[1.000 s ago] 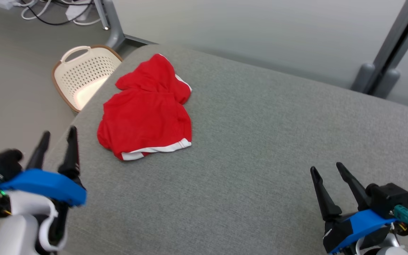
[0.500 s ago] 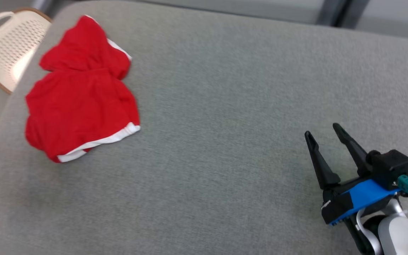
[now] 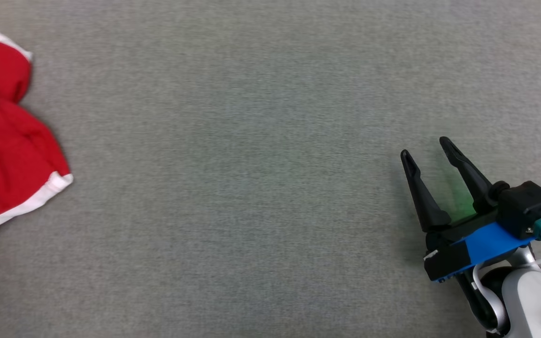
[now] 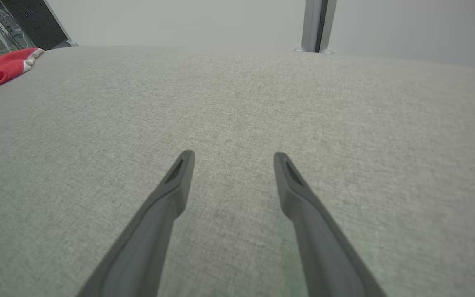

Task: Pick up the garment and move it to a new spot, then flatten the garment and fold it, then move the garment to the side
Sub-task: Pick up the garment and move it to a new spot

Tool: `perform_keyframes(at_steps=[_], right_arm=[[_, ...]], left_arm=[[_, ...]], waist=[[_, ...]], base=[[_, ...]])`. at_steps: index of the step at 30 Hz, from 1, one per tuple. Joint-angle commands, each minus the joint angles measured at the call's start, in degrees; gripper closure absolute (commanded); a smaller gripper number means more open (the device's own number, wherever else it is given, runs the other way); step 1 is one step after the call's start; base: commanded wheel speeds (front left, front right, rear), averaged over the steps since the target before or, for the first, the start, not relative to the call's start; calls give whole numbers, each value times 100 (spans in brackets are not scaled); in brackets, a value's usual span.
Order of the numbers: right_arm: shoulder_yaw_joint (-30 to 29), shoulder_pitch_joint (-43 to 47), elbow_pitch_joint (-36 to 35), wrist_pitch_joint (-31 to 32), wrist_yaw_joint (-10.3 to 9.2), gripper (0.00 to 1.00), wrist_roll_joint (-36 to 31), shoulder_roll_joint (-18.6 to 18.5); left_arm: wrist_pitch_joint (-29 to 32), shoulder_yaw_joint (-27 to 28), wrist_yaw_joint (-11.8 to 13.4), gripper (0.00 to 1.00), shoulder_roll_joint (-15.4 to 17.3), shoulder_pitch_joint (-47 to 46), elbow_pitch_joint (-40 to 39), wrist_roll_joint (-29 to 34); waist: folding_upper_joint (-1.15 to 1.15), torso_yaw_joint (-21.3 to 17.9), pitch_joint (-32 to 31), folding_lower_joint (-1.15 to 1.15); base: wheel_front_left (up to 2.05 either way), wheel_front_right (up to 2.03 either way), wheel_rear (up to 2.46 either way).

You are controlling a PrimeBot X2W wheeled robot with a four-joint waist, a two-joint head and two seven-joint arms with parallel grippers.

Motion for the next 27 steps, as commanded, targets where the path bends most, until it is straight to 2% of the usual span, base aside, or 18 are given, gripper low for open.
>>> perform_keyframes(at_steps=[1,6,7,8,12,18,22,27], right_arm=[[-15,-55,-6,-43,2,0,18,8],[-93,64,70,-111,2,0,31,47],[-99,88,110,-127,2,0,33,58],[-109,107,136,-139,2,0,43,77],[-85,167,245,-218,2,0,91,147],[-64,262,475,-317,1,0,145,202],[-120,394,628,-385,2,0,190,229],[-155,600,735,-408,2,0,233,330]], left_arm=[[53,-26,18,0,17,68,83,12],[420,-263,191,0,-124,344,441,75],[451,-299,182,16,-155,407,461,73],[435,-305,141,100,-159,451,443,78],[523,-231,1,100,-152,510,357,-88],[332,-196,-192,100,255,344,-266,51],[382,-507,-270,100,370,28,-759,311],[541,-1001,-330,100,297,-622,-1390,581]], waist=[[0,-236,119,-2],[0,-357,2,-2],[0,-361,-62,-2],[0,-358,-108,-2],[0,-312,-402,-2],[0,-161,-1038,-2],[0,33,-1526,-2],[0,140,-2074,-2]], base=[[0,0,0],[0,0,0],[0,0,0],[0,0,0],[0,0,0],[0,0,0],[0,0,0],[0,0,0]])
